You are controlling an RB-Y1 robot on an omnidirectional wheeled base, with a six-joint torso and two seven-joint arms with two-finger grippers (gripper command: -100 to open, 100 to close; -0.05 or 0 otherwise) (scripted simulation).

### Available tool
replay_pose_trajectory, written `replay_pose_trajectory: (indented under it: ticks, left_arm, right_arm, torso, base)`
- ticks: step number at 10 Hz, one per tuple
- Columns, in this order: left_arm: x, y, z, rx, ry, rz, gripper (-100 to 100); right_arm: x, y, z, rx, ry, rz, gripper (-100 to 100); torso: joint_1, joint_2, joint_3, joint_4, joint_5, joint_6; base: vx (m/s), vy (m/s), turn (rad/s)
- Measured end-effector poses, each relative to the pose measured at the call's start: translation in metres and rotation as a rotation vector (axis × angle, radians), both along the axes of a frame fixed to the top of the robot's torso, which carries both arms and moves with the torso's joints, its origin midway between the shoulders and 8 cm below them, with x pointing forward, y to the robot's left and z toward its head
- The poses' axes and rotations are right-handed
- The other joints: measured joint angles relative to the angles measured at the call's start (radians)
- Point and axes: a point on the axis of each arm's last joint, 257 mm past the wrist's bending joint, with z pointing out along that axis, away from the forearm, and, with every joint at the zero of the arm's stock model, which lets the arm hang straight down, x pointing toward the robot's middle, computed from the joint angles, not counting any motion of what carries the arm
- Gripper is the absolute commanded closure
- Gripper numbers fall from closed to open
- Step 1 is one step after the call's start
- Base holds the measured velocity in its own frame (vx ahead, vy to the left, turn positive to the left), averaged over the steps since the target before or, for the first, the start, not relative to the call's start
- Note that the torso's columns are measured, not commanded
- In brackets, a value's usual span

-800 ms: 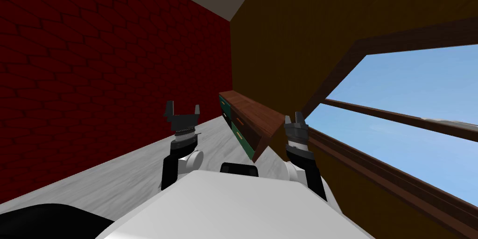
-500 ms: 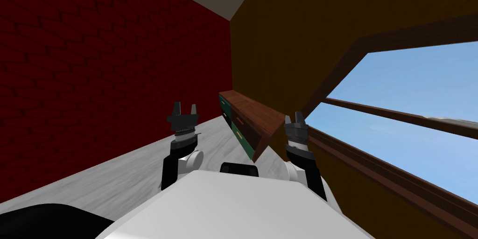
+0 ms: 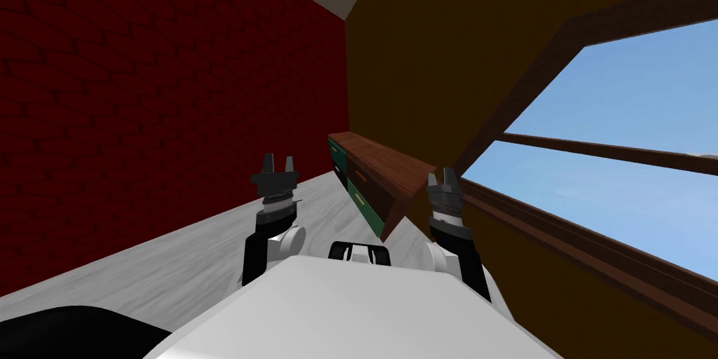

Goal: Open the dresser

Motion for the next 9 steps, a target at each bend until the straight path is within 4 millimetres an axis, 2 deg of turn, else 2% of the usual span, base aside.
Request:
replay_pose_trajectory:
  ticks: [1,2,3,6,9]
  left_arm:
    - [0.000,0.000,0.000,0.000,0.000,0.000,0]
    - [0.000,0.000,0.000,0.000,0.000,0.000,0]
    - [0.000,0.000,0.000,0.000,0.000,0.000,0]
    - [0.000,0.000,0.000,0.000,0.001,0.000,0]
    - [0.000,0.000,0.000,0.000,0.001,0.000,0]
  right_arm:
    - [0.000,0.000,0.000,0.000,0.000,0.000,0]
    - [0.000,0.000,0.000,0.000,0.000,0.000,-100]
    - [0.003,0.004,-0.003,-0.023,0.012,0.011,-100]
    - [0.016,0.020,-0.020,-0.123,0.080,0.050,-100]
    - [0.042,0.035,-0.058,-0.243,0.181,0.075,-100]
  torso:
    - [0.000,0.074,-0.148,0.074,0.000,0.000]
    - [0.000,0.148,-0.295,0.148,0.000,0.000]
    - [0.001,0.181,-0.365,0.180,0.000,0.000]
    - [0.002,0.193,-0.389,0.194,0.000,0.000]
    - [0.002,0.194,-0.389,0.194,0.001,0.000]
  base:
    - [0.000,0.000,0.000]
    - [0.016,0.024,-0.010]
    - [0.012,0.050,-0.020]
    - [0.029,0.079,-0.023]
    - [0.042,0.142,-0.036]
